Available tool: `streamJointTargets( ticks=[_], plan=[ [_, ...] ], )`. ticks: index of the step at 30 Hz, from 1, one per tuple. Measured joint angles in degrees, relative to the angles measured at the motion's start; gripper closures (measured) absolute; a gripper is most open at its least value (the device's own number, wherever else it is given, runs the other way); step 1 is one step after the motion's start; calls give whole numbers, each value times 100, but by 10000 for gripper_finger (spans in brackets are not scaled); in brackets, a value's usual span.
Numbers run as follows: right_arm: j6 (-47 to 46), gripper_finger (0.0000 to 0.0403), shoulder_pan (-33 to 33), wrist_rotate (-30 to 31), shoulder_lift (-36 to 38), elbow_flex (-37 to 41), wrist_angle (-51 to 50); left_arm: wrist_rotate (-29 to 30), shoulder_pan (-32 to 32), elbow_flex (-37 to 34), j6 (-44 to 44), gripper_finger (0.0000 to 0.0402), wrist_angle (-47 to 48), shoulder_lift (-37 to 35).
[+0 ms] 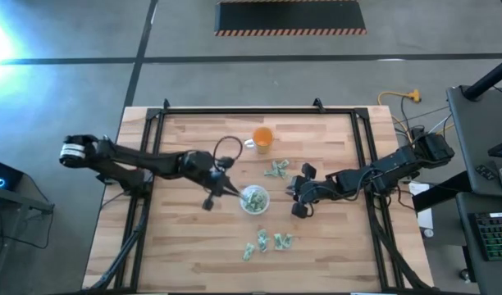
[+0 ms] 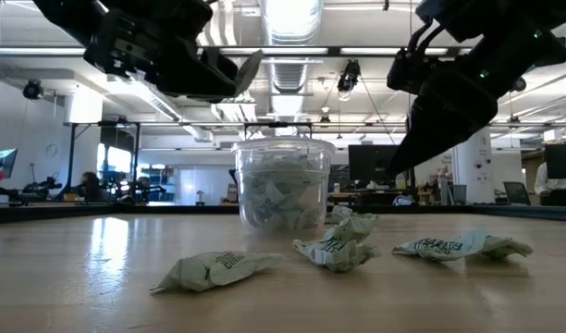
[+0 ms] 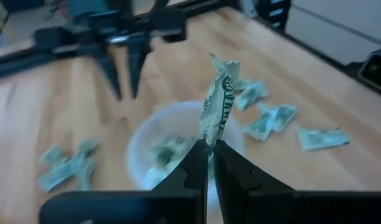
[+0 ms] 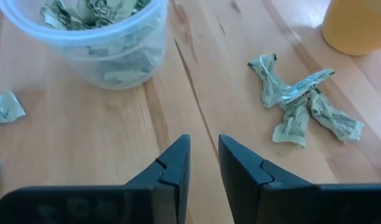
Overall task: Pick and place Stevia / Truvia into bins
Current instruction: Put the green stevia packet into the transparent container
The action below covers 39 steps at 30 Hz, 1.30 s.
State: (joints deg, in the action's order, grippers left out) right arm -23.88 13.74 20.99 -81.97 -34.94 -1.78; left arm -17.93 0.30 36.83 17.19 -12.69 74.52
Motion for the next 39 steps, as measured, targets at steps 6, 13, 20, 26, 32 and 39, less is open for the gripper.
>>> streamJointTargets(
  ticks=[6,13,20,26,32,39],
  plan=[
    [-86,335,14,-4,4,33,141,470,-291,190,1,401,-366,543],
    [-208,326,136,-4,4,37,137,882,-293,369,-37,401,-326,1078],
    [-186,327,179,-2,4,37,133,962,-297,423,26,385,-297,1098],
    [-177,335,179,-1,4,65,132,970,-337,414,270,318,-254,1089],
    [-140,327,256,-170,4,66,215,1109,-337,418,266,247,-137,1046],
    [-118,318,454,-914,15,50,428,1119,-334,427,260,224,521,783]
  ],
)
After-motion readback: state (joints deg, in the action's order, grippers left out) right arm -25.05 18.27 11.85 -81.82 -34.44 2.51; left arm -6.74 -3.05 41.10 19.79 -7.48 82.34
